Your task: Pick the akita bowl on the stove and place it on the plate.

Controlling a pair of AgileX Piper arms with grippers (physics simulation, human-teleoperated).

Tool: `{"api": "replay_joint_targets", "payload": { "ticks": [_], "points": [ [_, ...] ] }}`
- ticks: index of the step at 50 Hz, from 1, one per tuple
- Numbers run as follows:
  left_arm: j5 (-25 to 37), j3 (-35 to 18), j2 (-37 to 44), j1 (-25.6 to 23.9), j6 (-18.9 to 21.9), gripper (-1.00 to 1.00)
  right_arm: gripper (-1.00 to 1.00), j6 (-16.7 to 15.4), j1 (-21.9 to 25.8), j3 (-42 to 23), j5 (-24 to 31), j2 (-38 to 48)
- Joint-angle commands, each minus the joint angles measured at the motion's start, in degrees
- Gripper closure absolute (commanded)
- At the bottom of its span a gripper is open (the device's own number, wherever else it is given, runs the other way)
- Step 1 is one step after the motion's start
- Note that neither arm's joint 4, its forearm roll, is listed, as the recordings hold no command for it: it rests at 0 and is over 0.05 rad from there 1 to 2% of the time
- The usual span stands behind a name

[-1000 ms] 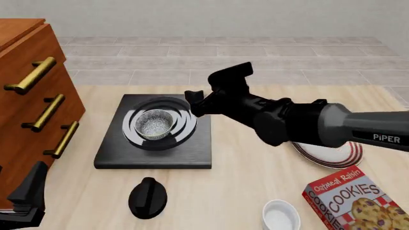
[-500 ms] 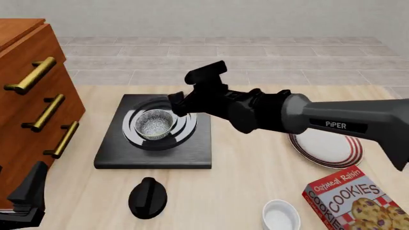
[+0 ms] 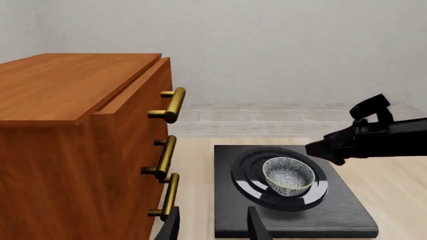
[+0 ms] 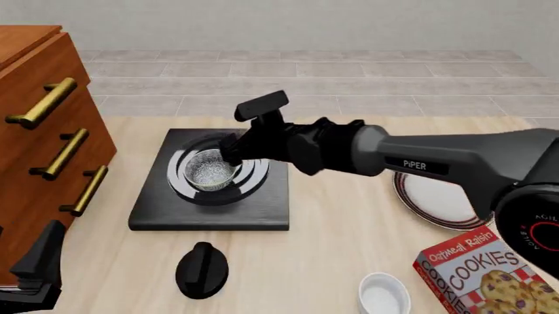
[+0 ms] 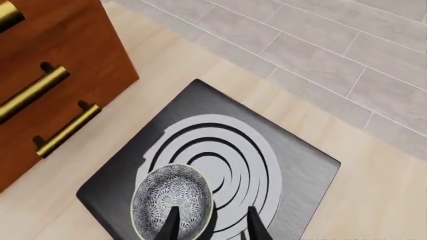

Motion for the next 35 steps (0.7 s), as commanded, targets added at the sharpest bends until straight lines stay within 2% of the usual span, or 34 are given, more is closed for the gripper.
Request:
{"api": "replay_joint_targets", "payload": {
  "ticks": [1, 4, 7, 15, 17, 35],
  "points": [
    [0.0, 0.0, 0.0, 0.0, 0.0, -1.00, -1.00, -0.4, -1.2, -2.7, 2.7, 2.8],
    [0.0, 0.0, 0.0, 0.0, 0.0, -1.00, -1.00, 0.0, -1.7, -3.0, 2.7, 4.1],
    [0.0, 0.0, 0.0, 0.0, 0.0, -1.00, -1.00, -1.0, -2.2, -3.4, 2.6, 5.0],
    [0.0, 0.0, 0.0, 0.0, 0.0, -1.00, -1.00, 1.0, -2.0, -4.9, 3.0, 7.0],
    [0.0, 0.0, 0.0, 0.0, 0.0, -1.00, -1.00, 2.3, -1.6, -5.3, 3.5, 7.4],
    [0.0, 0.0, 0.0, 0.0, 0.0, -1.00, -1.00, 1.1, -0.4, -7.0, 4.4, 10.3]
  ]
}}
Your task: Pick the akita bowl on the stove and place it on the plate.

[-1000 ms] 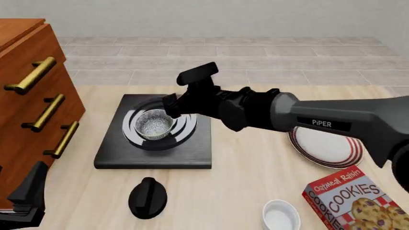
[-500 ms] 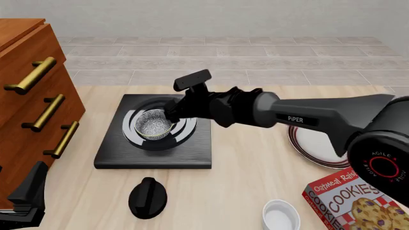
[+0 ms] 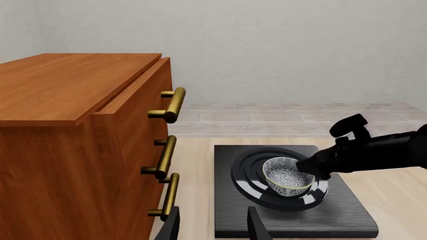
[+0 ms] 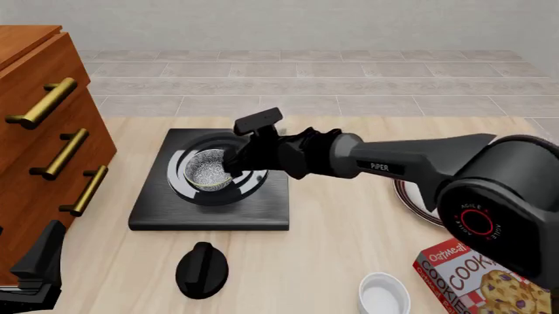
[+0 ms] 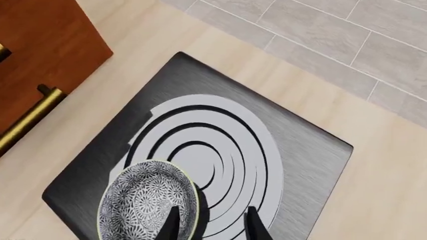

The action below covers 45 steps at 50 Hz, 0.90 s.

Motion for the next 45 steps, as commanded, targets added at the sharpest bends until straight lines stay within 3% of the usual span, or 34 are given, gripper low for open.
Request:
{"api": "replay_joint_targets", "payload": {
  "ticks": [1, 33, 44, 45],
  "points": [
    [0.0, 0.0, 0.0, 0.0, 0.0, -1.00, -1.00, -0.4, 0.6, -1.2, 0.7, 1.7],
    [0.0, 0.0, 0.0, 0.0, 0.0, -1.00, -1.00, -0.7, 2.4, -2.3, 0.5, 6.4],
    [0.0, 0.0, 0.0, 0.0, 0.0, -1.00, -1.00, -2.7, 2.4, -1.3, -0.6, 6.1],
    [0.0, 0.0, 0.0, 0.0, 0.0, -1.00, 1.00, -3.1, 2.1, -1.0, -0.9, 5.7]
  ]
}}
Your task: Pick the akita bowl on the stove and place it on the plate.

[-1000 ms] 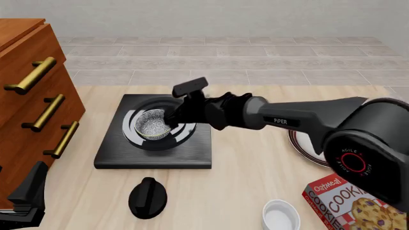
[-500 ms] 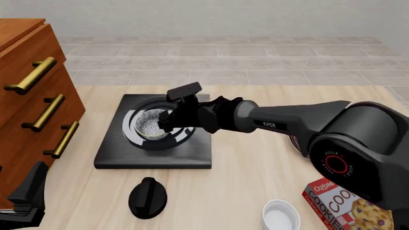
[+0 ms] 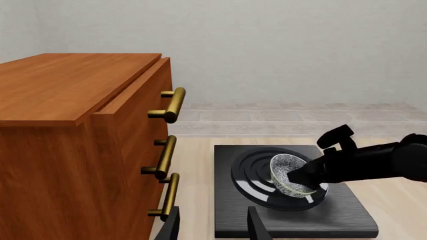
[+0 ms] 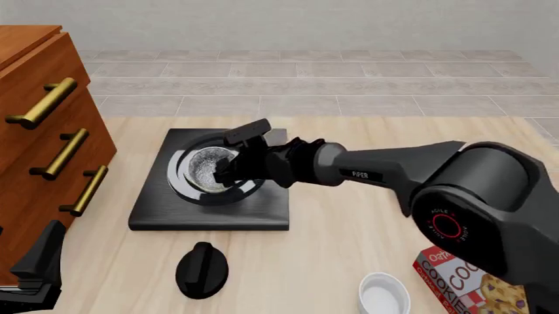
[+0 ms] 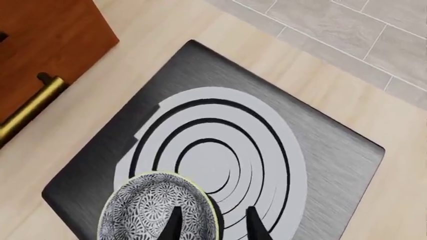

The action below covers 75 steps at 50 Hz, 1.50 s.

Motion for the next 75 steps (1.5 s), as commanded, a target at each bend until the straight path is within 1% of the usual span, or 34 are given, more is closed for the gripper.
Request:
{"api": "replay_joint_targets", "payload": {
  "ticks": [1, 4, 9, 12, 17, 18, 20, 25, 34, 40, 43, 48, 49, 58, 60, 61, 63, 69, 70, 75],
  "points": [
    [0.0, 0.0, 0.0, 0.0, 0.0, -1.00, 1.00, -2.2, 0.4, 1.8, -1.0, 1.4],
    [0.0, 0.0, 0.0, 0.0, 0.0, -1.00, 1.00, -3.6, 0.2, 2.3, -1.7, 0.8],
    [0.0, 0.0, 0.0, 0.0, 0.0, -1.00, 1.00, -4.6, -0.4, 2.9, -2.1, -0.4],
    [0.0, 0.0, 0.0, 0.0, 0.0, -1.00, 1.00, -5.7, -0.7, 3.3, -2.3, -1.2],
    [0.0, 0.0, 0.0, 0.0, 0.0, -1.00, 1.00, -6.1, -1.1, 3.9, -2.9, -2.0],
    [0.0, 0.0, 0.0, 0.0, 0.0, -1.00, 1.00, -6.1, -1.2, 4.1, -3.0, -2.3],
    [0.0, 0.0, 0.0, 0.0, 0.0, -1.00, 1.00, -4.5, -1.2, 4.2, -2.6, -2.7],
    [0.0, 0.0, 0.0, 0.0, 0.0, -1.00, 1.00, -5.4, -1.3, 5.6, -3.0, -4.2],
    [0.0, 0.0, 0.0, 0.0, 0.0, -1.00, 1.00, -5.0, -1.6, 8.6, -4.3, -7.1],
    [0.0, 0.0, 0.0, 0.0, 0.0, -1.00, 1.00, -5.3, -2.9, 11.2, -5.7, -9.1],
    [0.0, 0.0, 0.0, 0.0, 0.0, -1.00, 1.00, -4.5, -3.6, 12.5, -6.4, -10.0],
    [0.0, 0.0, 0.0, 0.0, 0.0, -1.00, 1.00, -4.7, -4.8, 16.3, -8.8, -12.3],
    [0.0, 0.0, 0.0, 0.0, 0.0, -1.00, 1.00, -3.0, -5.2, 18.1, -9.8, -13.7],
    [0.0, 0.0, 0.0, 0.0, 0.0, -1.00, 1.00, -2.2, -6.6, 23.9, -12.6, -19.3],
    [0.0, 0.0, 0.0, 0.0, 0.0, -1.00, 1.00, -1.9, -6.8, 24.4, -12.8, -19.8],
    [0.0, 0.0, 0.0, 0.0, 0.0, -1.00, 1.00, -1.3, -7.0, 24.6, -12.8, -19.8],
    [0.0, 0.0, 0.0, 0.0, 0.0, -1.00, 1.00, -1.9, -8.1, 25.0, -13.2, -20.0],
    [0.0, 0.0, 0.0, 0.0, 0.0, -1.00, 1.00, -2.1, -11.2, 27.5, -13.9, -22.4],
    [0.0, 0.0, 0.0, 0.0, 0.0, -1.00, 1.00, -1.8, -11.4, 27.8, -14.0, -22.6],
    [0.0, 0.0, 0.0, 0.0, 0.0, -1.00, 1.00, -2.5, -13.5, 30.6, -15.1, -24.2]
  ]
}}
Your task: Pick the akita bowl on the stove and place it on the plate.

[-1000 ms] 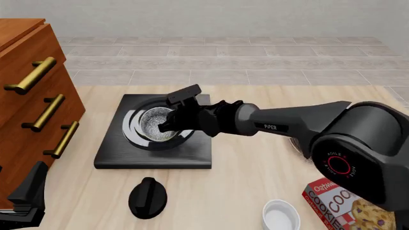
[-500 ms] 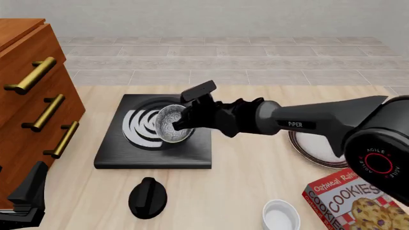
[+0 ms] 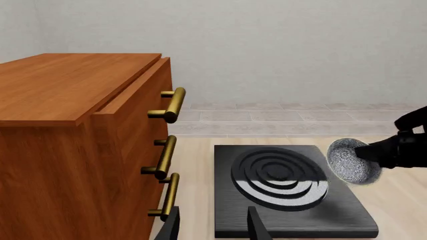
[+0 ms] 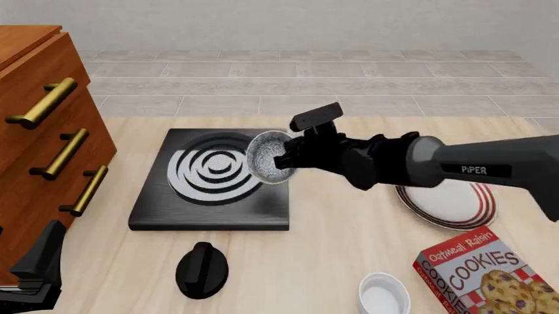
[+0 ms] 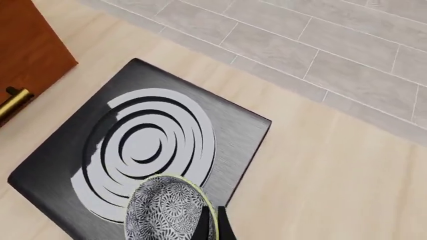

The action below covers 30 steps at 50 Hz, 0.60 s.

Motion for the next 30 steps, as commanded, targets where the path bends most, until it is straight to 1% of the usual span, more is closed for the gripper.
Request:
{"api": "replay_joint_targets", "payload": {
  "ticks": [1, 6, 8, 13, 16, 17, 26, 27, 28, 29, 30],
  "points": [
    [0.0, 0.0, 0.0, 0.0, 0.0, -1.00, 1.00, 0.0, -4.7, 5.6, -2.2, -4.5],
    [0.0, 0.0, 0.0, 0.0, 0.0, -1.00, 1.00, -0.1, -6.7, 8.1, -3.2, -6.2],
    [0.0, 0.0, 0.0, 0.0, 0.0, -1.00, 1.00, 0.1, -8.4, 9.4, -3.5, -7.5],
    [0.0, 0.0, 0.0, 0.0, 0.0, -1.00, 1.00, 0.1, -10.0, 10.6, -3.9, -8.2],
    [0.0, 0.0, 0.0, 0.0, 0.0, -1.00, 1.00, 0.2, -12.4, 12.0, -4.5, -9.1],
    [0.0, 0.0, 0.0, 0.0, 0.0, -1.00, 1.00, 0.2, -12.4, 12.0, -4.5, -9.1],
    [0.0, 0.0, 0.0, 0.0, 0.0, -1.00, 1.00, -0.3, -18.0, 15.0, -6.1, -9.1],
    [0.0, 0.0, 0.0, 0.0, 0.0, -1.00, 1.00, -0.3, -18.0, 15.0, -6.1, -9.1],
    [0.0, 0.0, 0.0, 0.0, 0.0, -1.00, 1.00, -0.5, -19.4, 15.4, -6.6, -8.8],
    [0.0, 0.0, 0.0, 0.0, 0.0, -1.00, 1.00, -0.5, -19.4, 15.4, -6.6, -8.8],
    [0.0, 0.0, 0.0, 0.0, 0.0, -1.00, 1.00, 0.0, -21.3, 15.7, -7.1, -8.4]
  ]
}}
